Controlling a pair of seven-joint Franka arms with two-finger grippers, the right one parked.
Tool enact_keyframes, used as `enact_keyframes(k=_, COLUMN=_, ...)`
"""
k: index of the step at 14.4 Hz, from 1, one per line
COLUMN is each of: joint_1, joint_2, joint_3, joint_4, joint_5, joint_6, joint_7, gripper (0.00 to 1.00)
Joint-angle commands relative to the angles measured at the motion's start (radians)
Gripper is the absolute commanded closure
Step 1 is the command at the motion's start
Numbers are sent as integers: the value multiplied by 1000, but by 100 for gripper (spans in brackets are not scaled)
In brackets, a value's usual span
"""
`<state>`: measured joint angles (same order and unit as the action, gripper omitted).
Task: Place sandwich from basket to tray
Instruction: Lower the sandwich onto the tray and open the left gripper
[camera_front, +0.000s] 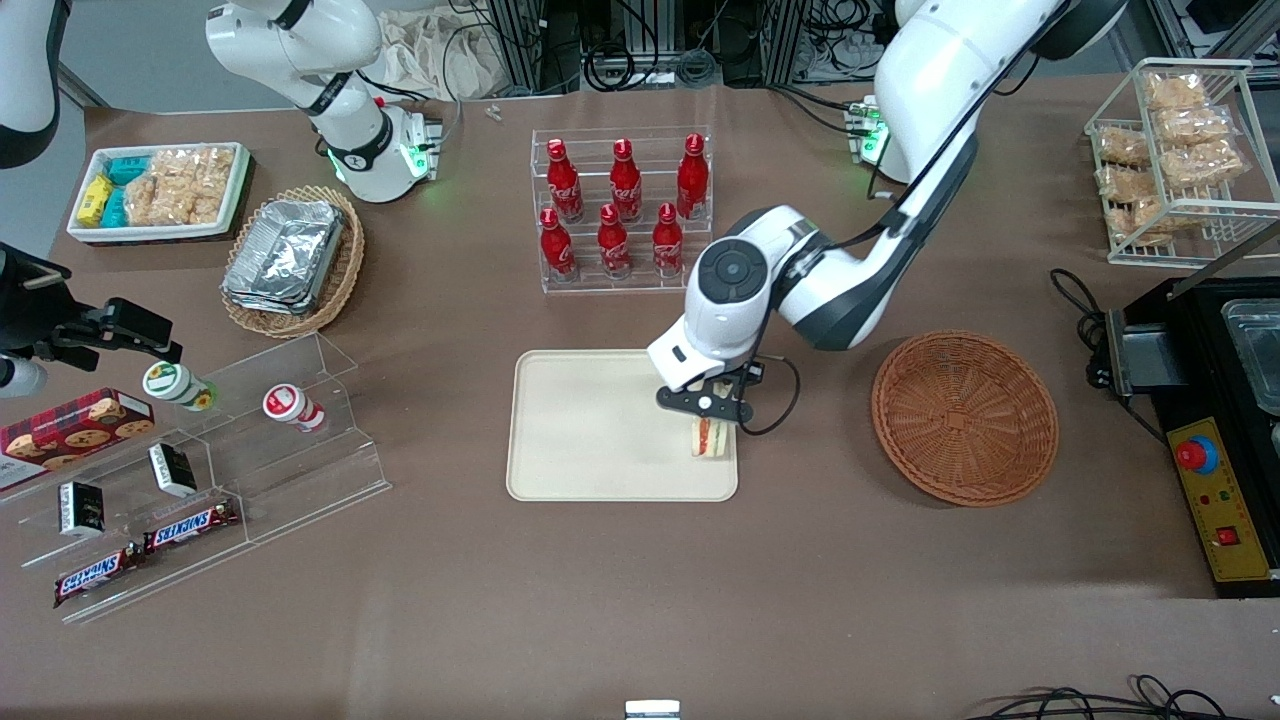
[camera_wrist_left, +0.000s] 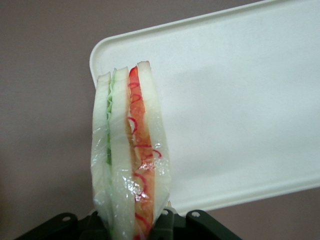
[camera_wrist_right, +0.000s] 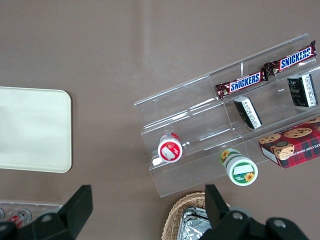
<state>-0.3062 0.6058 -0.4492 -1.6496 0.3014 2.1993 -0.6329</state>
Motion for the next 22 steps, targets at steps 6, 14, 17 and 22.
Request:
enact_keyframes(k=6, joint_1=-11, joint_2=118, joint_3=7, joint_4=34, joint_5=36, joint_6=82, joint_7=-73, gripper=0)
enact_keyframes(k=14, joint_1=-11, joint_2=71, joint_3=7, joint_4=44, joint_5=38, joint_6=56, joint_7=-122, gripper=0)
enact_keyframes(k=17, joint_1=15, joint_2=-4, joint_3=7, joint_4=69, joint_5=28, joint_6=-12, joint_7=-125, gripper=0)
enact_keyframes(k=22, joint_1=129, joint_2=-178, joint_3=4, joint_4=114, joint_5=16, joint_6=-220, joint_7=-94, gripper=0)
